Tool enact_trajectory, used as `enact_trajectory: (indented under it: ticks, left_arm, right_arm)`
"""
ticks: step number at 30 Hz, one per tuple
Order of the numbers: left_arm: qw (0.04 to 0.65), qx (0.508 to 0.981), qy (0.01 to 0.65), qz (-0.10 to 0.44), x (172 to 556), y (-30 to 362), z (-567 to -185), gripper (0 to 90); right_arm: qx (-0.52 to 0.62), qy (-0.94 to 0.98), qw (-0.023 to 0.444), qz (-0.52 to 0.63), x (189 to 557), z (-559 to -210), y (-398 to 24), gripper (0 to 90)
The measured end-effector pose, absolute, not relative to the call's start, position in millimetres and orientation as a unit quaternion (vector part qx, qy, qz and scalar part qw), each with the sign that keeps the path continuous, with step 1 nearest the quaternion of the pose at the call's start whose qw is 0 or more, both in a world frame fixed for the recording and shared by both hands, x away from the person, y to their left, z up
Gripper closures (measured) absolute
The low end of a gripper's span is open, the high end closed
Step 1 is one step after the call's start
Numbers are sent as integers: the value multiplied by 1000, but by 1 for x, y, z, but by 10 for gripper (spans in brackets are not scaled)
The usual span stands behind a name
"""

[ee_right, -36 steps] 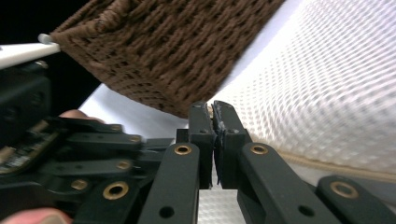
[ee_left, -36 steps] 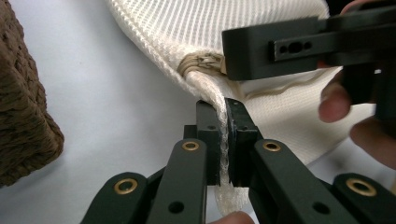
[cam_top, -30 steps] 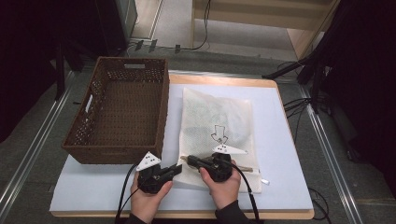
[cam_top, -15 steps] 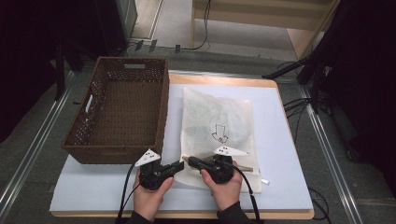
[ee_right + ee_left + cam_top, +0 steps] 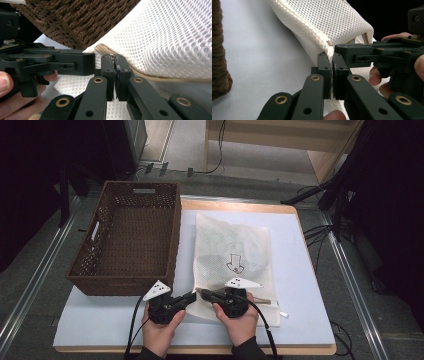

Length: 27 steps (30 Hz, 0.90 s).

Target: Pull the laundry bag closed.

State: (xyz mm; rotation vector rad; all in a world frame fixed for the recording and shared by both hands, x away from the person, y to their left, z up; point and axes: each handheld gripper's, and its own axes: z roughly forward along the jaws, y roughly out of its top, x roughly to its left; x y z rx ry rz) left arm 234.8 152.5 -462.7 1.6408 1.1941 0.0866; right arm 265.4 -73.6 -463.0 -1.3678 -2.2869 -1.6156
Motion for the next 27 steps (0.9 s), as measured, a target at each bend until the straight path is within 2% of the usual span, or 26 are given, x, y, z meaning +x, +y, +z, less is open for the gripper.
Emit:
enact_trajectory:
  ticks: [4, 11, 14, 15, 17, 27]
  left_arm:
    - [526, 688, 499, 43, 234, 151, -463, 872]
    - [519, 687, 506, 55, 237, 148, -463, 787]
    - [526, 682, 506, 44, 240, 148, -464, 791]
    - [527, 680, 509, 37, 242, 149, -465, 842]
    - [537, 675, 505, 18, 245, 151, -467, 857]
    - [543, 671, 504, 32, 240, 153, -465, 869]
  right_arm:
    - [-440, -735, 8, -517, 264, -463, -74, 883]
    - [-430, -732, 2, -529, 261, -461, -75, 883]
    - [-431, -731, 5, -528, 261, -462, -75, 883]
    - [-429, -732, 8, -529, 261, -463, -76, 883]
    - [-430, -731, 8, -530, 262, -464, -76, 883]
    - [-435, -735, 4, -520, 263, -470, -81, 883]
